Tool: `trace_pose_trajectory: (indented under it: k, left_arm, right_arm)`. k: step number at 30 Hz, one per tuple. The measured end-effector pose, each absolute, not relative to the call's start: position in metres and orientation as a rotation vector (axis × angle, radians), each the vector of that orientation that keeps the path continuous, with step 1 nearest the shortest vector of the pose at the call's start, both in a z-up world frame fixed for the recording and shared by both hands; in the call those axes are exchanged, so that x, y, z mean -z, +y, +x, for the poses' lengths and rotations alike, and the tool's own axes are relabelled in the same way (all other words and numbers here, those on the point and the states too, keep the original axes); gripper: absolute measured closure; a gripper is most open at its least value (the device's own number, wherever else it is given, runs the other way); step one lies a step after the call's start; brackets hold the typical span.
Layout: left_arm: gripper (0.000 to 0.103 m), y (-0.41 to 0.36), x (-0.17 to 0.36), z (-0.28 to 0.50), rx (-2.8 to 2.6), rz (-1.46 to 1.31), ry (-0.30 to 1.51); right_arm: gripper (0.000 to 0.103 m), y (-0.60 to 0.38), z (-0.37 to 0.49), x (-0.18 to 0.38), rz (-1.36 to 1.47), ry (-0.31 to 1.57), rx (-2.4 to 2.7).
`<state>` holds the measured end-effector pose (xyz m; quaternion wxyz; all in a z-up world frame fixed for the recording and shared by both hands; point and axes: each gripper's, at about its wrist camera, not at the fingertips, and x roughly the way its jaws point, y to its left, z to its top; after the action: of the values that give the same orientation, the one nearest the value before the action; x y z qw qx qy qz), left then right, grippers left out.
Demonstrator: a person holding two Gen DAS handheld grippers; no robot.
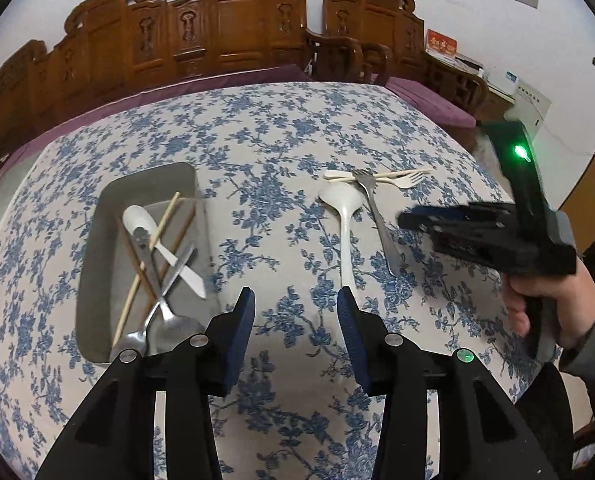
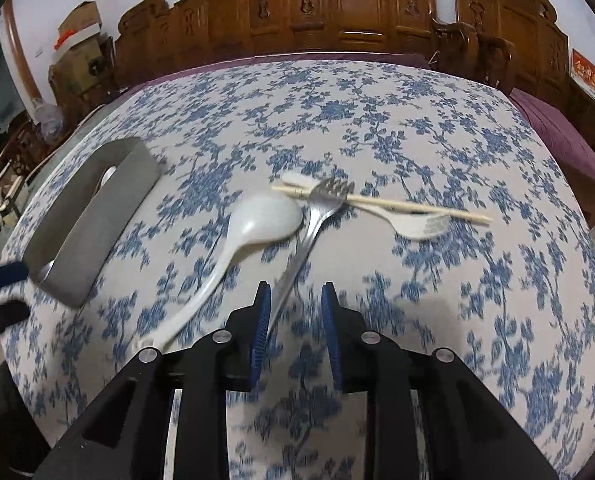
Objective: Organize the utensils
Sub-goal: 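Return the right gripper to the pile and grasp a steel fork, then lift the steel fork with the right gripper while the left grasps a white plastic spoon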
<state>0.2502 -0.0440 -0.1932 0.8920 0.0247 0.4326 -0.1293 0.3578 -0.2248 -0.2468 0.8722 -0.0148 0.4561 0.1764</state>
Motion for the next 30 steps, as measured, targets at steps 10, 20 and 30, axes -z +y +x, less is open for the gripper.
trace_pose_trajectory:
  k: [10,20,30]
  left_arm:
    - [0.062,-0.056,0.211,0.259,0.267,0.069,0.933]
    - [0.062,-0.063,0.221,0.262,0.267,0.072,0.956]
    - [0.062,-0.076,0.226,0.270,0.277,0.076,0.963]
  right_arm:
    - [0.075,-0.206,0.390,0.263,-0.035,0.990,-0.338]
    - [0.090,-0.203,0.394,0.270,-0.114,1.050,-0.276]
    - [0.094,-0.234,0.355,0.264,-0.126,1.071,-0.294]
